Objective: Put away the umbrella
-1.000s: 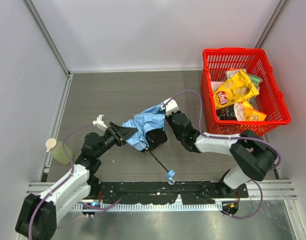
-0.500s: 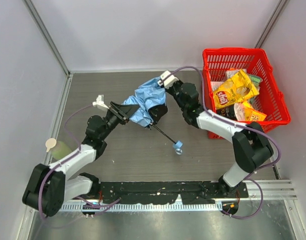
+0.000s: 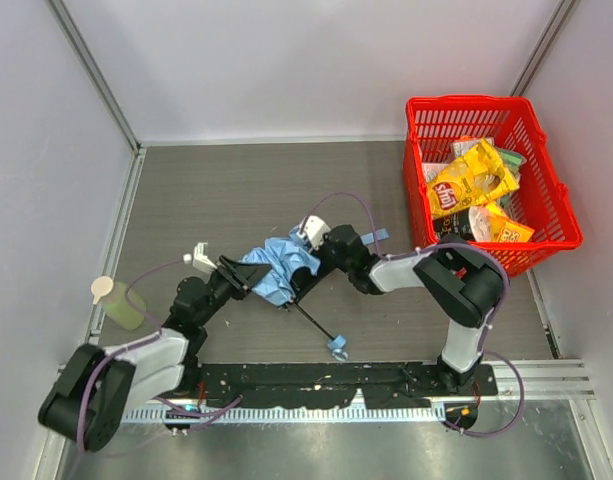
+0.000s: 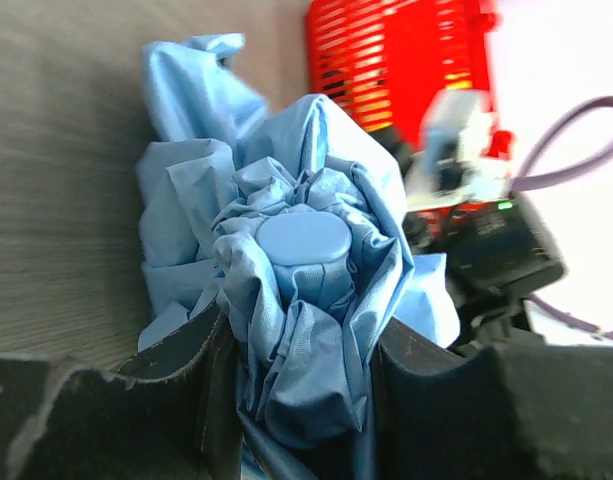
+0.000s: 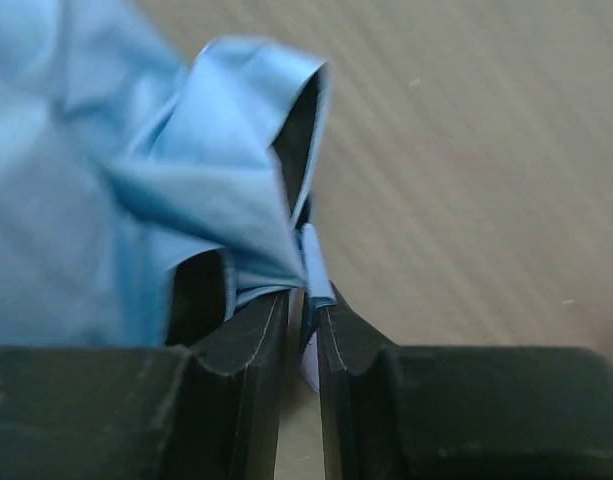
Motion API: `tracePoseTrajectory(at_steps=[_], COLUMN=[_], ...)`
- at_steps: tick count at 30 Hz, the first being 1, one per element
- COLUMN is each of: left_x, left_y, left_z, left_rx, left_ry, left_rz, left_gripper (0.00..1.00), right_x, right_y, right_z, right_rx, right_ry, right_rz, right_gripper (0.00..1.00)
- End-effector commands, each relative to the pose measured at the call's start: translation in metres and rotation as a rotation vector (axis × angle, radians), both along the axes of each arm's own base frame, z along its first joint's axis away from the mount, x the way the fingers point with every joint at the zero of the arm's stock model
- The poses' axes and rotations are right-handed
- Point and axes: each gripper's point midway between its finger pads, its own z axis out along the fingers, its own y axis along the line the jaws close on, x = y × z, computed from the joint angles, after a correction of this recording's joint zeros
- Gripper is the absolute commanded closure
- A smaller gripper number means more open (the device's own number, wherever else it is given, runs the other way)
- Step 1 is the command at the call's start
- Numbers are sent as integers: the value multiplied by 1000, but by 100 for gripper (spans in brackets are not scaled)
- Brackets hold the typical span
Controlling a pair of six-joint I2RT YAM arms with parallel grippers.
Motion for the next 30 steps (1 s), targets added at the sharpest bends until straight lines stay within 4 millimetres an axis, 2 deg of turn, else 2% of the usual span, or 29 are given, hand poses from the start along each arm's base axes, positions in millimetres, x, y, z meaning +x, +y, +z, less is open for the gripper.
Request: tracePoseTrajectory(at_steps=[1,3,4,5,6,8,9,10,11,14,17,18,19,23,25,27,29,30], left_x=[-17,-20,-21,-23,-25,-27,-28,-29,-29,-28,-25,-21,-20,-19,-21,-23,-26,-27], left_y=[10,14,17,19,22,29,31,30,29,27,22,19,18,14,15,14,14,14], left_z=[13,9,12,10,9,4,1,1,1,-8,-17,-9,-13,-18,-21,-18,-15,-14], left_rx=[3,43,53,69,72,89,96,94,92,118,146,138,145,152,170,180,177,175], left_ry=[-107,-90,-105,-98,-99,-72,-53,-55,-51,-8,34,24,40,61,78,74,70,68], left_rz=[13,21,30,35,47,81,88,82,78,65,37,33,24,8,-3,-15,-22,-25], left_gripper=[100,100,100,100,100,100,100,100,100,100,100,100,100,100,100,100,100,100], right_x=[-10,-12,-14,-5,-12,-14,-23,-24,-31,-50,-69,-73,-75,-72,-73,-74,-72,-63], right_y=[2,-17,-34,-42,-65,-74,-83,-82,-84,-72,-67,-67,-73,-77,-82,-85,-84,-79], right_z=[39,47,39,47,24,26,20,26,23,20,15,13,14,20,8,-8,-22,-24], right_rx=[216,300,268,330,236,199,150,148,133,148,214,245,254,433,566,625,674,715], right_ry=[27,82,120,142,231,340,383,392,423,542,643,670,680,717,760,820,852,849], right_rz=[-160,-320,-388,-488,-571,-639,-667,-670,-672,-616,-637,-674,-712,-864,-1014,-1114,-1157,-1149], right_gripper=[74,63,49,48,48,46,46,46,45,44,42,42,42,40,40,40,40,41])
